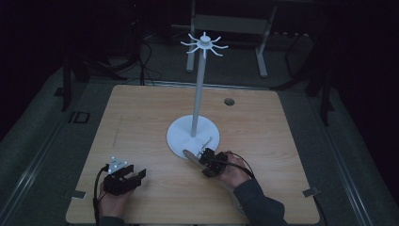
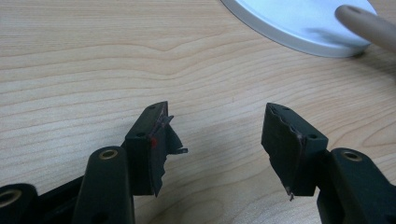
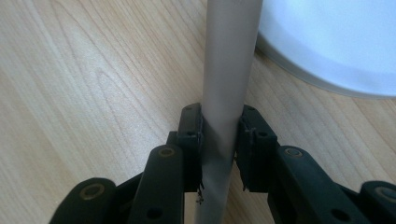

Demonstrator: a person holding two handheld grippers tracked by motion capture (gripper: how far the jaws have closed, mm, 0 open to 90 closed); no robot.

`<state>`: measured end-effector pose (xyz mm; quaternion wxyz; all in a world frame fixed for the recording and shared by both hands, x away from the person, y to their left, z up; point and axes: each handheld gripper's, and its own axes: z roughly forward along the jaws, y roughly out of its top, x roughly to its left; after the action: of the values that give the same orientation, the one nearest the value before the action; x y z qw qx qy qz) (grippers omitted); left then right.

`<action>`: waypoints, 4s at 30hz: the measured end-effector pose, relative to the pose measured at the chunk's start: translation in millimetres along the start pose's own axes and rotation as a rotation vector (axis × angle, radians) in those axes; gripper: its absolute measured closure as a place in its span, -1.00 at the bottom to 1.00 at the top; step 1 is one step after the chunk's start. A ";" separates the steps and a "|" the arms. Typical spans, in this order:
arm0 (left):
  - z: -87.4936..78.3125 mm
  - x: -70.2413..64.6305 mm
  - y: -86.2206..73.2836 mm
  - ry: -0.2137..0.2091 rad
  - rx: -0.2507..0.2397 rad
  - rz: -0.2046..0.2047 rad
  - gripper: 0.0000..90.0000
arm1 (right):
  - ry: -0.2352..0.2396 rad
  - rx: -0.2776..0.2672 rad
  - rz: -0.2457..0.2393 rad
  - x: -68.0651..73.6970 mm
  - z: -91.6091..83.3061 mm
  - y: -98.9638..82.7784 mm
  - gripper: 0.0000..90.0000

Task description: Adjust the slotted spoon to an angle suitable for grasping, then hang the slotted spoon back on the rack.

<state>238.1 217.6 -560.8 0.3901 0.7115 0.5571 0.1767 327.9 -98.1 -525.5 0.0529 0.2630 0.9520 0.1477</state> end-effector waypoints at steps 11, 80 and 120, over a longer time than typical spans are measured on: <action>0.5 -0.4 0.2 -0.001 0.003 0.004 -0.06 | -0.008 -0.067 0.035 -4.3 -13.9 -6.6 0.63; -1.3 -0.7 0.2 0.011 -0.014 0.004 -0.07 | -0.217 -0.623 0.238 -42.7 -113.3 -16.6 0.64; -2.6 0.5 0.4 0.013 -0.022 -0.003 -0.08 | -0.256 -0.795 0.191 -36.4 -142.1 -3.5 0.64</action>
<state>236.7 219.0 -558.9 0.3946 0.7052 0.5588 0.1866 332.0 -155.8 -390.7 0.2538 0.3252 0.7781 0.4736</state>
